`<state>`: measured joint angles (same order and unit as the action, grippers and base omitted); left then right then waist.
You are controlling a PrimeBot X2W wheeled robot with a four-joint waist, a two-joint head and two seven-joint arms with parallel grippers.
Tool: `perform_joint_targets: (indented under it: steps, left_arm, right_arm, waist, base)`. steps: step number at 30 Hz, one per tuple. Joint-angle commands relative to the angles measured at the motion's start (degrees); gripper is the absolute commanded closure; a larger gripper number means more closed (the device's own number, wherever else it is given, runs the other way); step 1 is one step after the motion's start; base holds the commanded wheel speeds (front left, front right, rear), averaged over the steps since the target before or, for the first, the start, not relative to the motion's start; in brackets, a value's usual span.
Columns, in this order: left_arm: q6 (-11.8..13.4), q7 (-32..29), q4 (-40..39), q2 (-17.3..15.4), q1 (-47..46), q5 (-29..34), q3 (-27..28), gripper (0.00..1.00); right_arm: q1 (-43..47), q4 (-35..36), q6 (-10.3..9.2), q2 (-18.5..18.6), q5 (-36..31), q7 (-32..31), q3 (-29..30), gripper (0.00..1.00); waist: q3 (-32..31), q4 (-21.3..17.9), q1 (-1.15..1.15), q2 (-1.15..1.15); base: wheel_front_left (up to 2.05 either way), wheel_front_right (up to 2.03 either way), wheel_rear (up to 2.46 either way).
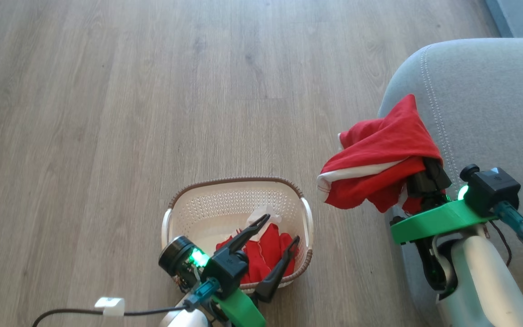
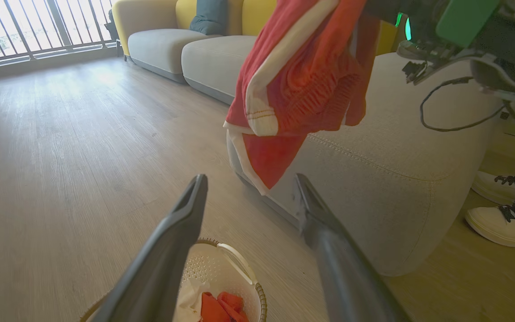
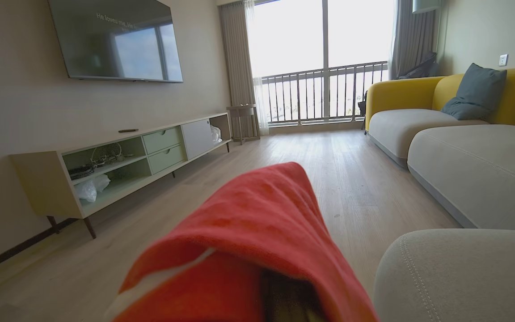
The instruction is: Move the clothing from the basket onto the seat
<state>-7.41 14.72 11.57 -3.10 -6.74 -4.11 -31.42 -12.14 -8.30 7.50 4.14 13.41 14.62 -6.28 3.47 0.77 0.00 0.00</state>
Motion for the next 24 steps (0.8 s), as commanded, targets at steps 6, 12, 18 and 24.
perform_joint_targets:
  steps: [6,12,18,24]
  left_arm:
    - [-0.1,0.3,-1.3,0.2,-1.0,-0.3,1.1,0.0]
    - [-0.1,0.3,-1.6,0.2,-0.9,-0.7,0.7,0.0]
    - [-0.1,0.3,-2.2,0.2,-0.6,-0.8,0.2,0.0]
    - [-0.1,0.3,-2.7,0.0,-1.4,-0.7,-1.0,0.0]
  right_arm:
    - [-1.5,1.9,-0.01,0.5,-0.4,0.4,-1.5,1.0]
    - [-1.7,2.2,-0.01,0.4,-0.7,0.4,-1.6,1.0]
    - [-2.2,2.8,-0.01,0.5,-1.0,0.4,-1.4,1.0]
    - [-2.5,3.6,-0.01,0.6,-1.3,0.4,0.0,1.0]
  waist:
    - [-0.3,-0.5,0.0,0.0]
    - [0.2,-2.6,0.0,0.0]
    - [1.0,-8.3,0.0,0.0]
    - [2.0,-15.4,0.0,0.0]
  base:
    - [0.0,0.0,0.0]
    - [0.0,0.0,0.0]
    - [0.0,0.0,0.0]
    - [0.0,0.0,0.0]
